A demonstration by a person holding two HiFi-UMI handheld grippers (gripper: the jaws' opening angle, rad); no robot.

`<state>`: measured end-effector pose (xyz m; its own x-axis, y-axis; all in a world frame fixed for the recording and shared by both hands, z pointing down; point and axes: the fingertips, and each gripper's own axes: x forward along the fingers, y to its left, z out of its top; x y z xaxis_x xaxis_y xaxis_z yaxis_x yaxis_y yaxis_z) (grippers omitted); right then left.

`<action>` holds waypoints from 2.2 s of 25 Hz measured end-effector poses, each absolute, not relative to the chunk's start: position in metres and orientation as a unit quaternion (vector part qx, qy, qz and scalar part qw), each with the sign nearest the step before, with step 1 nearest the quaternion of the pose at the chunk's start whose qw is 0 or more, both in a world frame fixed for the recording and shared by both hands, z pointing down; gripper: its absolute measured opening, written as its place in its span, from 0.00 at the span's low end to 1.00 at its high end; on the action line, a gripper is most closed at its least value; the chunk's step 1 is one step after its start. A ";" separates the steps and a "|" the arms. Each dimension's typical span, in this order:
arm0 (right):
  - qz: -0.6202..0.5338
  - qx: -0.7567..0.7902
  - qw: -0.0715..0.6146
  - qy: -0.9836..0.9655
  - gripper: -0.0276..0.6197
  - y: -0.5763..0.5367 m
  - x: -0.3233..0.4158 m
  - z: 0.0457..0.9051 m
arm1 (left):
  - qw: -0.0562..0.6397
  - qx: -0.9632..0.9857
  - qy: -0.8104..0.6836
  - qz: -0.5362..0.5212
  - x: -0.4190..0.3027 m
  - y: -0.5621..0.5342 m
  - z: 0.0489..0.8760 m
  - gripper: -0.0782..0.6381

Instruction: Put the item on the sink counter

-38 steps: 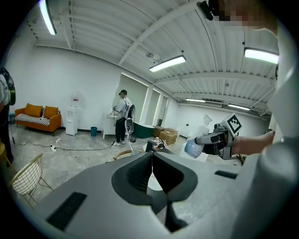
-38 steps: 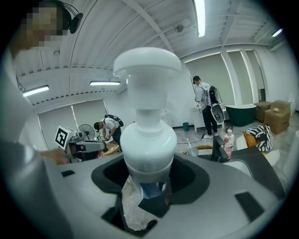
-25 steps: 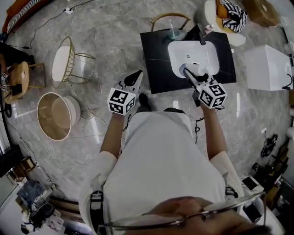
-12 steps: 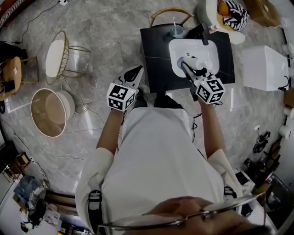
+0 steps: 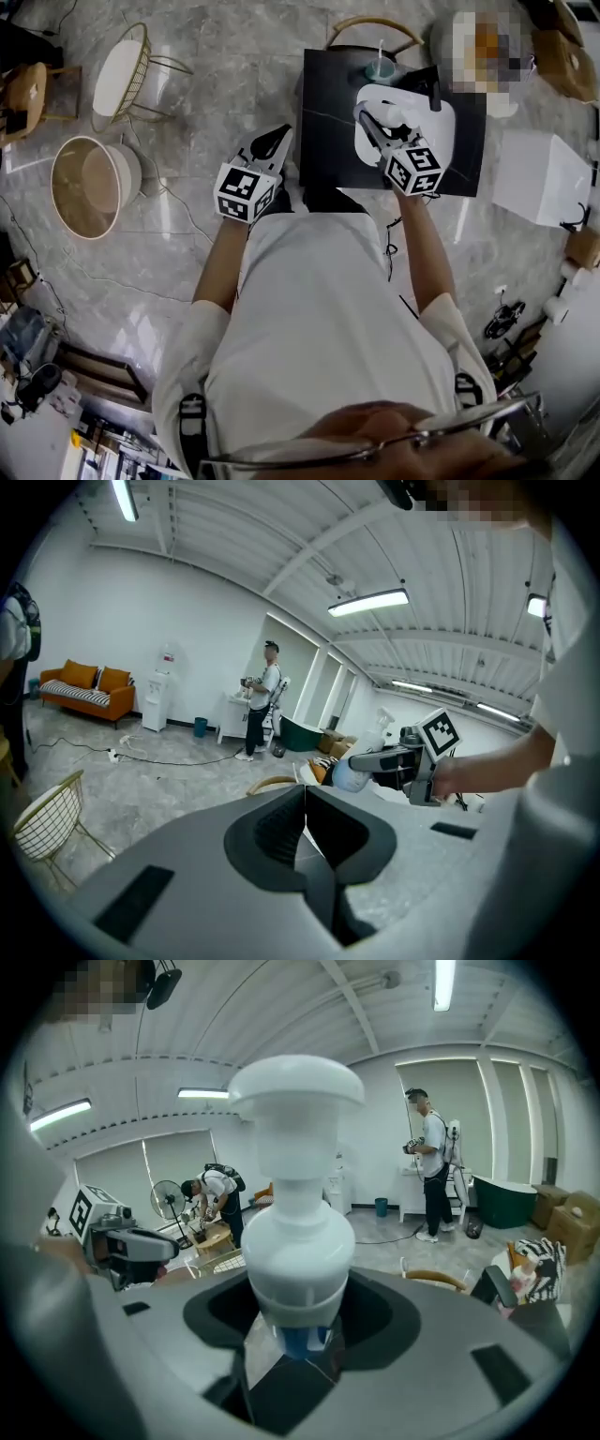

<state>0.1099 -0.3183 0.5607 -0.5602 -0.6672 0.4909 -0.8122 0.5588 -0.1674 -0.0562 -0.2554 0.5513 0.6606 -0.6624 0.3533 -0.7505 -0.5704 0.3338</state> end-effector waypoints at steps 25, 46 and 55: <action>0.184 0.377 0.309 -0.854 0.43 -0.429 0.089 0.753 | 0.281 0.819 -0.489 0.108 -0.046 -0.273 0.594 0.12; 0.186 0.382 0.313 -0.849 0.43 -0.455 0.084 0.824 | 0.303 0.801 -0.502 0.118 -0.039 -0.276 0.629 0.12; 0.195 0.374 0.350 -0.836 0.50 -0.443 0.084 0.832 | 0.299 0.806 -0.498 0.115 -0.036 -0.266 0.614 0.12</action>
<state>0.0844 -0.4426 0.8322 -0.4745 -0.4897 0.7315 -0.7624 0.6440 -0.0635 -0.0358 -0.2656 0.6138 0.4783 -0.7338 0.4824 -0.8711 -0.3264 0.3671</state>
